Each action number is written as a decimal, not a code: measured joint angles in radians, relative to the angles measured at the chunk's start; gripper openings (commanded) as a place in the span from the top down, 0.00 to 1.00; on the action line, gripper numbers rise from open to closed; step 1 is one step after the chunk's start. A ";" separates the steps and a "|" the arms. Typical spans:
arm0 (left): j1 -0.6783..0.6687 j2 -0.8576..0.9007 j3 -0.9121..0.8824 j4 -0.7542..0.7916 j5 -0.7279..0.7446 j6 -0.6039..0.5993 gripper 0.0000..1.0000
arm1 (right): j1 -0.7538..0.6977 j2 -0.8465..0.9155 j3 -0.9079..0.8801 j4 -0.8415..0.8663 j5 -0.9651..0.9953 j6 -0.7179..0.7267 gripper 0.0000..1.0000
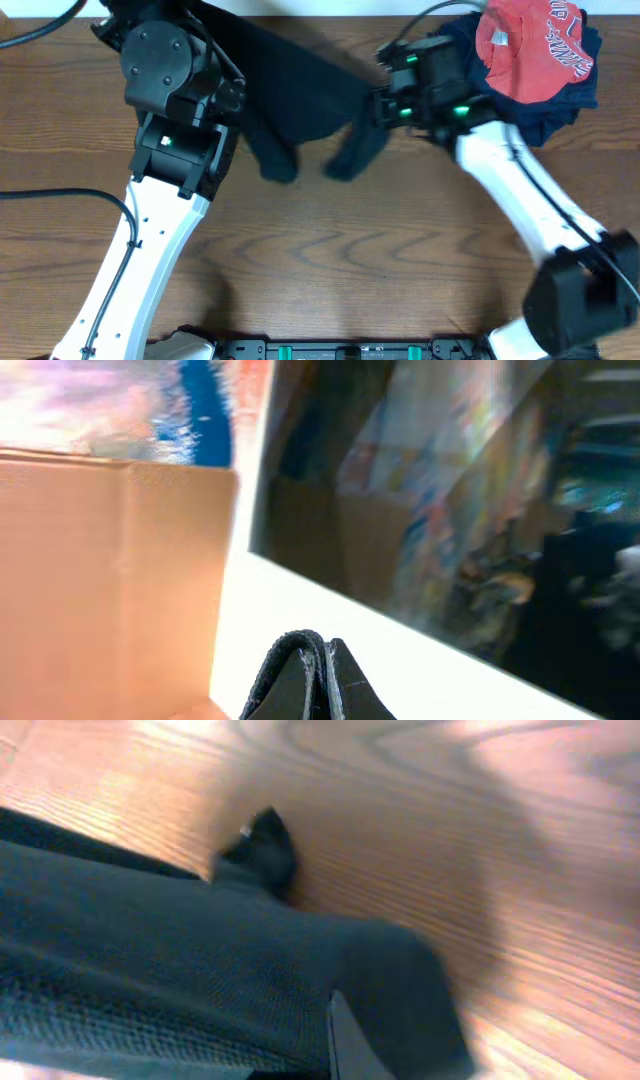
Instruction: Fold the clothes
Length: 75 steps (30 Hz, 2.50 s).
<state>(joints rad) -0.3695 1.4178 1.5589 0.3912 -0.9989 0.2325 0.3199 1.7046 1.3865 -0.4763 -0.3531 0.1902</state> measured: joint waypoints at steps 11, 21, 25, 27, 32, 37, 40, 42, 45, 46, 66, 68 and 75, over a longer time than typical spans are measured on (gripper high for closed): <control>-0.064 -0.018 0.000 -0.006 -0.383 0.209 0.94 | -0.127 -0.211 0.119 -0.501 -0.084 -0.206 0.99; -0.131 -0.084 0.000 -0.086 -0.519 0.356 0.94 | -0.131 -0.226 0.221 -0.656 -0.018 -0.297 0.99; -0.132 -0.076 -0.015 -0.126 -0.519 0.372 0.94 | -0.131 -0.159 0.226 -0.618 -0.006 -0.308 0.99; -0.132 -0.069 -0.040 -0.129 -0.519 0.374 0.94 | -0.130 -0.104 0.229 -0.600 -0.003 -0.312 0.99; -0.132 -0.044 -0.141 -0.133 -0.519 0.351 0.94 | -0.130 0.081 0.229 -0.530 0.002 -0.320 0.99; -0.132 -0.029 -0.257 -0.135 -0.518 0.282 0.94 | -0.130 0.212 0.229 -0.438 0.006 -0.325 0.99; -0.132 -0.018 -0.305 -0.151 -0.472 0.257 0.94 | -0.131 0.252 0.229 -0.404 0.008 -0.327 0.99; -0.130 -0.010 -0.323 -0.210 -0.394 0.244 0.95 | -0.131 0.263 0.229 -0.393 0.013 -0.327 0.99; -0.113 0.010 -0.333 -0.320 -0.171 0.236 0.94 | -0.132 0.266 0.229 -0.383 0.017 -0.327 0.99; -0.101 0.019 -0.335 -0.333 -0.088 0.235 0.94 | -0.134 0.266 0.229 -0.378 0.018 -0.327 0.99; 0.310 0.255 -0.337 -0.246 0.600 0.029 0.94 | -0.183 0.311 0.229 -0.039 0.069 -0.312 0.64; 0.311 0.262 -0.338 -0.232 0.610 0.021 0.94 | -0.183 0.310 0.231 -0.060 0.073 -0.302 0.54; 0.309 0.262 -0.338 -0.179 0.627 -0.013 0.94 | -0.133 0.259 0.284 -0.171 0.062 -0.287 0.32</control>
<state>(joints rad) -0.0605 1.6802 1.2213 0.2123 -0.3721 0.2195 0.1867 1.9640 1.6703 -0.6472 -0.2913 -0.0967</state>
